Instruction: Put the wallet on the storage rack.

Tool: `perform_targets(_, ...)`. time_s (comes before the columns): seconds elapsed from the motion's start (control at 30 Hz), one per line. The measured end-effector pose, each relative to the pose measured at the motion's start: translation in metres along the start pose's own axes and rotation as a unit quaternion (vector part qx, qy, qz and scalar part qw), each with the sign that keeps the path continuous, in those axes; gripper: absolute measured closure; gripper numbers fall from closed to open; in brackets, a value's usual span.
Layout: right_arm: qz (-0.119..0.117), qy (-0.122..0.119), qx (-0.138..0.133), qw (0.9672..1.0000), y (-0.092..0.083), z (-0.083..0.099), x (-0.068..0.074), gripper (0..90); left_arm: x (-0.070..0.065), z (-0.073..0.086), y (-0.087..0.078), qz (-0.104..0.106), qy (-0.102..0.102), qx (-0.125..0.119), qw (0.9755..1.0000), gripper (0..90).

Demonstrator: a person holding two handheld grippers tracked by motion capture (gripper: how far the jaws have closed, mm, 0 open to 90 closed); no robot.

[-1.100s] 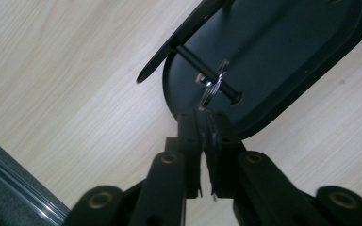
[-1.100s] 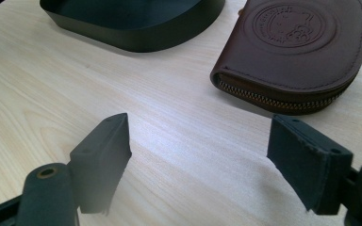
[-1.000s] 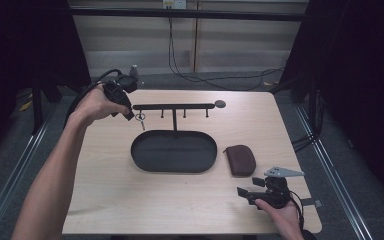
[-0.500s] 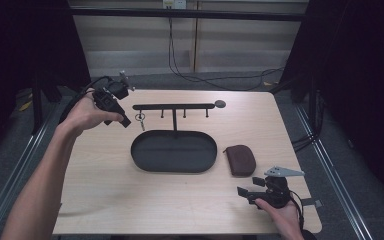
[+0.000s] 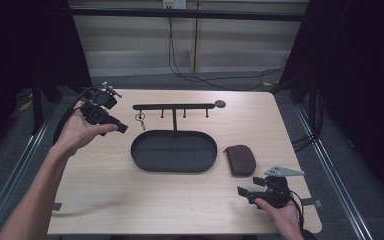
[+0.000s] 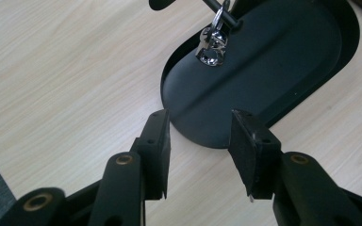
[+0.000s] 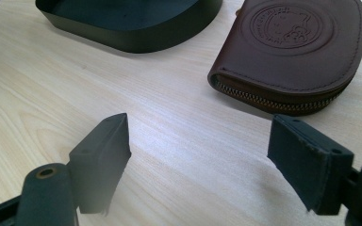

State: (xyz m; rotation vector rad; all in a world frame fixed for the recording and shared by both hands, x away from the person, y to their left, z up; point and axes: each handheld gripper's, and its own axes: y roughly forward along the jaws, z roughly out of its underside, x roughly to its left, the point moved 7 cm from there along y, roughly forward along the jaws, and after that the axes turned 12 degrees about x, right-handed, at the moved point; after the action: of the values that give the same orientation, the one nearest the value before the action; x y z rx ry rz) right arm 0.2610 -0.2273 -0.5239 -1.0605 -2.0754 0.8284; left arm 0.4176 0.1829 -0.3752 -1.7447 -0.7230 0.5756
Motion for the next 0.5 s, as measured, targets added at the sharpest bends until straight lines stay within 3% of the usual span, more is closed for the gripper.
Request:
perform_targets(0.13, 0.0, 0.0, -0.001, 1.0, 0.0, 0.0, 0.0, 21.2, -0.007, 0.007, -0.002, 0.003, -0.009, -0.032, 0.9994, 54.4)
perform_targets(0.23, 0.001, -0.002, 0.0, 1.0, 0.0, 0.0, 0.0, 21.0, -0.01, 0.016, 0.0, -0.006, -0.005, -0.039, 0.9992, 51.3)
perform_targets(0.37, 0.0, 0.0, 0.003, 1.0, 0.001, 0.0, 0.0, 20.6, -0.012, 0.028, -0.001, 0.001, -0.011, -0.071, 0.9974, 46.2)
perform_targets(0.5, 0.001, 0.002, 0.002, 1.0, 0.002, -0.001, 0.0, 20.4, -0.012, 0.043, 0.004, 0.001, -0.014, -0.081, 0.9967, 43.8)
